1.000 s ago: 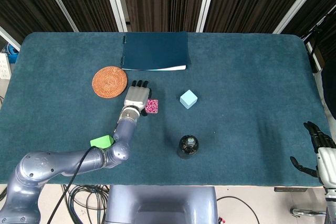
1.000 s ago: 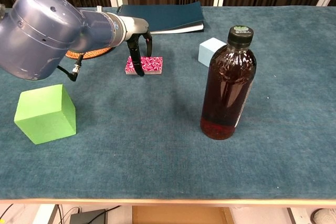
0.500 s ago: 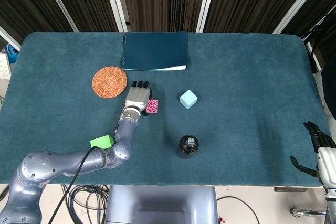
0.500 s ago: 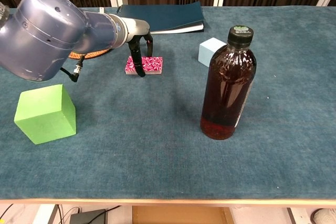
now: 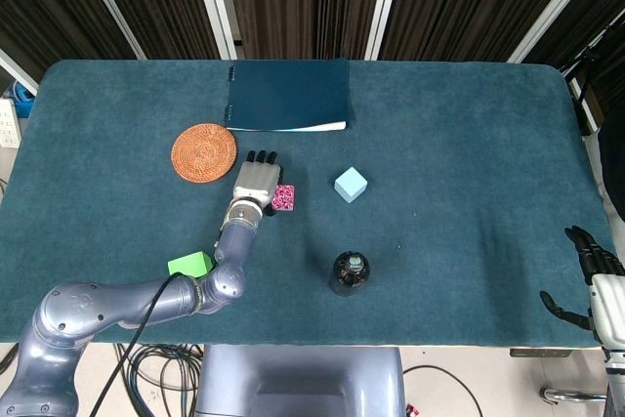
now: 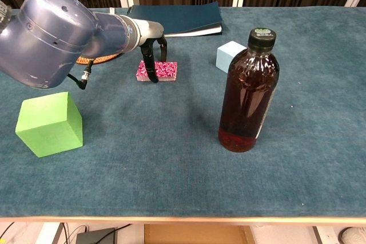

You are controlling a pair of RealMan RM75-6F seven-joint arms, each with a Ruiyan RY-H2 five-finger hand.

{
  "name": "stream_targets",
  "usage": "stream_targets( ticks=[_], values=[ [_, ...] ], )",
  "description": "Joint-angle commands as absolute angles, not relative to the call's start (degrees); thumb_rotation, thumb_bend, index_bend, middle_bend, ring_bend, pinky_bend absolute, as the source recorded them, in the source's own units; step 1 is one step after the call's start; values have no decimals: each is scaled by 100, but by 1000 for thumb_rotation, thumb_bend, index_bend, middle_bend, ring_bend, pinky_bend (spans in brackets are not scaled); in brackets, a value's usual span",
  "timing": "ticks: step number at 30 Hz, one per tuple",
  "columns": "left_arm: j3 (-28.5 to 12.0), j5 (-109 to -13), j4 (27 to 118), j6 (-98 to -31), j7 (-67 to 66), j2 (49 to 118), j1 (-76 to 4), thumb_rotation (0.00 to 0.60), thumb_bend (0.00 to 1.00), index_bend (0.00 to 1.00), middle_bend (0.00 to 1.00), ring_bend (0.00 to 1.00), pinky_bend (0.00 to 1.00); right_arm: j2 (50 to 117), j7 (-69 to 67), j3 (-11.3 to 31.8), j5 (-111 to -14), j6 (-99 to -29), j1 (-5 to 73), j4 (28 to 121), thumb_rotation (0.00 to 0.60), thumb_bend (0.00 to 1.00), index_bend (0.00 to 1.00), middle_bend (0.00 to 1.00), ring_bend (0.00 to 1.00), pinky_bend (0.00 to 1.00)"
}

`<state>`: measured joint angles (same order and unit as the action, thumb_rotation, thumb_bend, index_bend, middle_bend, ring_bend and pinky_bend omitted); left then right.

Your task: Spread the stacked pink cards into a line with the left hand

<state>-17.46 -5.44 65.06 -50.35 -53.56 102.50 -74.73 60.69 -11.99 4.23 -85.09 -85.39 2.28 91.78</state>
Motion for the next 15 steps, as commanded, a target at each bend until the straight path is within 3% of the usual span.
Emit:
stream_targets(
  ticks=[1,15],
  values=[
    [-1755,-555,6503,-5041,-5359,10257,-7471,600,219,470,143,41,0,6068,-1200,422,-8510,-8538,228,9177,600,234,66,50,130,185],
    [-1798,-540,6613,-5103,-5442,10196,-7455,600,256,507,146,41,0,6065,-1208,419,-8497,-8511,234,9193,600,234,66,50,130,185]
  ],
)
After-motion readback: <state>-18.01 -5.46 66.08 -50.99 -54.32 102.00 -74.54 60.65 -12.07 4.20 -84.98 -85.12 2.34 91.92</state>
